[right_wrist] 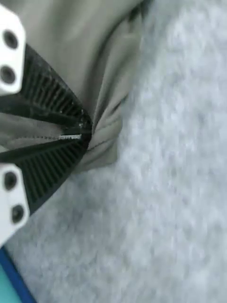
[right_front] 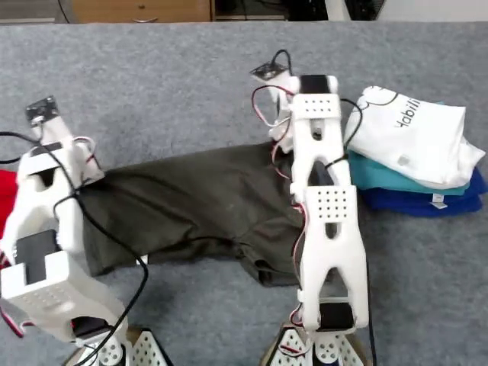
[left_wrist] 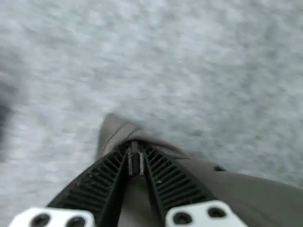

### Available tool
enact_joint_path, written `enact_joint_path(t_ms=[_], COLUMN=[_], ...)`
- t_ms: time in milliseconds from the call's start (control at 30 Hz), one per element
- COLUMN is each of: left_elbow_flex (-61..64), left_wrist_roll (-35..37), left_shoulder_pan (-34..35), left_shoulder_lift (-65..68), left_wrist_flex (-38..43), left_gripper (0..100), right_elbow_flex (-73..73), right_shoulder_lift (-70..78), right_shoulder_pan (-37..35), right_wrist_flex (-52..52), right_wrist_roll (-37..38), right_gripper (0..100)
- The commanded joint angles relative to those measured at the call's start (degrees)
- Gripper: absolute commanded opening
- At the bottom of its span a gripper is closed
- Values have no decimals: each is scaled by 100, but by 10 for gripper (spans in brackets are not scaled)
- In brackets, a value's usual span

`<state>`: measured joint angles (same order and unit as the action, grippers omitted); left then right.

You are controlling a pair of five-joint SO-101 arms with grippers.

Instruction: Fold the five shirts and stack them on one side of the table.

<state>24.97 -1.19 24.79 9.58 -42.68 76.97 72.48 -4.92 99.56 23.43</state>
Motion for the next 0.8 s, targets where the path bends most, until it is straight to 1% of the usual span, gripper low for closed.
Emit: enact_joint_path(t_ms=[0,133,200,300,433,500,600,633,667,767], left_elbow_flex=[-193,-246,-264,-440,-835,-897,-800,-589,-246,1160], left_wrist_roll=[-316,-440,-440,-440,-440,-510,-1714,-1811,-1829,-1934], left_shoulder_pan=[369,343,193,-132,-413,-475,-949,-1055,-1011,-923], left_shoulder_lift=[-4,-101,-435,-1174,-2158,-2571,-3213,-3495,-3767,-4611], left_wrist_flex=[-35,-79,-149,-695,-1486,-1987,-3200,-3323,-3244,-2585], left_gripper=[20,20,20,20,20,20,20,20,20,20], right_elbow_flex=[673,910,892,708,154,-479,-2088,-2747,-3398,-5288], right_shoulder_lift=[84,-57,-321,-875,-1956,-2624,-3802,-4224,-4637,-5763], right_shoulder_pan=[224,22,-84,-180,-101,-22,-22,-75,-127,-277], right_wrist_flex=[158,281,281,290,290,290,290,290,281,237], right_wrist_roll=[-9,97,97,88,-62,-44,62,202,334,580], right_gripper=[5,2,2,2,2,2,2,2,2,2])
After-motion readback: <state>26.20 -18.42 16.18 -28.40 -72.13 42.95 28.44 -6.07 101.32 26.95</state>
